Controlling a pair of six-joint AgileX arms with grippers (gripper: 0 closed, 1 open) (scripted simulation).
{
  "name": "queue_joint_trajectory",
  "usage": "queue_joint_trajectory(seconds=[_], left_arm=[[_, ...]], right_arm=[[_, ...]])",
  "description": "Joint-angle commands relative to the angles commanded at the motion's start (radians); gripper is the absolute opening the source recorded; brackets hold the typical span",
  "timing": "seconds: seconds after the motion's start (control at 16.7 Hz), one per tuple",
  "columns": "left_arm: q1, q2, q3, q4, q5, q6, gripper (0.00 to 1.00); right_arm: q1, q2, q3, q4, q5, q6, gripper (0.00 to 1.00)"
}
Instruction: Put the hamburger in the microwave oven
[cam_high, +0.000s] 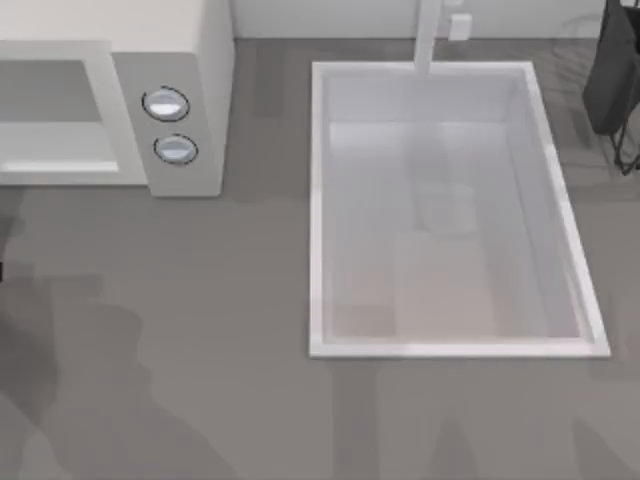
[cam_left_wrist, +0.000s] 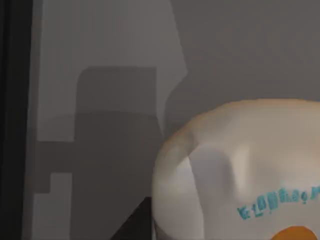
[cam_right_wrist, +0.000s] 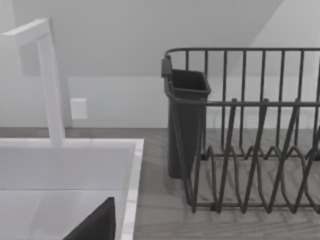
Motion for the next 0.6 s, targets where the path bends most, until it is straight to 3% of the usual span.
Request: queue_joint_trajectory(seconds=[0.6], left_arm=[[-0.107,0.254,-0.124,0.896,0.088,-0.185,0.0]], right_arm=[[0.0,0.0,0.0,0.0,0.0,0.0,1.0]])
